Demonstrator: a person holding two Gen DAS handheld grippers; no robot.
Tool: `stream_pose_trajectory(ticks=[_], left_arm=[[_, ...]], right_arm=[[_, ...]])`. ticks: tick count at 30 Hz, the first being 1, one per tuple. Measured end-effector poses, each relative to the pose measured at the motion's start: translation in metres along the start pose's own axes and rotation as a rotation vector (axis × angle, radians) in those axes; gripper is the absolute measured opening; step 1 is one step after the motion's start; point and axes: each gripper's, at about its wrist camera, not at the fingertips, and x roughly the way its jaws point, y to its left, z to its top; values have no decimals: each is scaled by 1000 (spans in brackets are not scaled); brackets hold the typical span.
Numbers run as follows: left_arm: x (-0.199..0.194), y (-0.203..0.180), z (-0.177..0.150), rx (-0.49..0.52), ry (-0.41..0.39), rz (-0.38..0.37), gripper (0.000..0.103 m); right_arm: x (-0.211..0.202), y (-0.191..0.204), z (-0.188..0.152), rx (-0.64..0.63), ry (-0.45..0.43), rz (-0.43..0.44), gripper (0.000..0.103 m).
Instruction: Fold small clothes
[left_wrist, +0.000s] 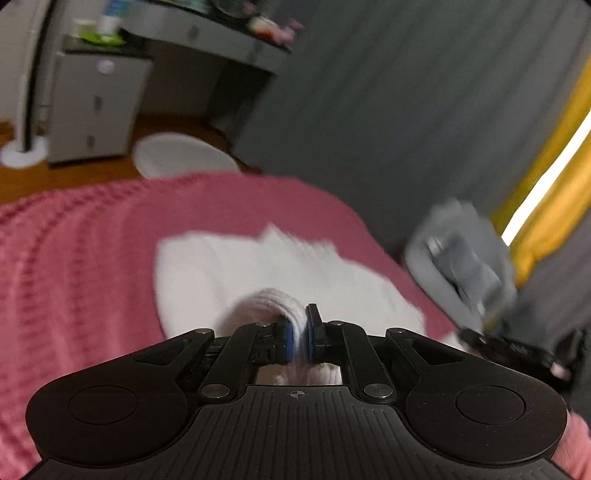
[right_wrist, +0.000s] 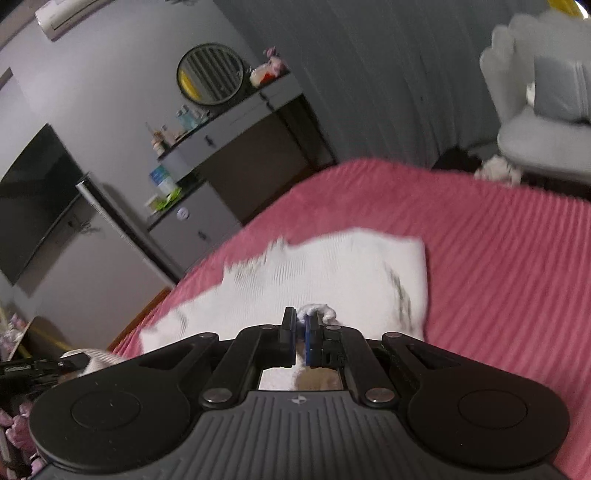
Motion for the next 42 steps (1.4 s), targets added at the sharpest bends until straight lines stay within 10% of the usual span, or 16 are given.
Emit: stream_pose_trajectory(ticks=[4, 8, 11, 24, 27, 34, 42], left_arm=[[25, 14, 9, -30, -37, 123, 10], [44, 23, 1, -33, -40, 143, 24], [48, 35, -9, -6, -36, 179, 50], [56, 33, -16, 173, 8, 31, 66], [54, 37, -12, 187, -28, 59, 72], [61, 39, -10, 206, -18, 72, 72], [91, 30, -11, 214, 32, 60, 72]], right_arm=[[26, 1, 24, 38, -37, -45, 9], [28, -7, 26, 28, -82, -38, 47], [32, -12, 17, -71, -48, -51, 47], [116, 14, -6, -354, 149, -128, 43], [127, 21, -7, -426, 160, -160, 21], [107, 17, 10, -366, -2, -224, 8], [107, -17, 2, -257, 45, -229, 9]])
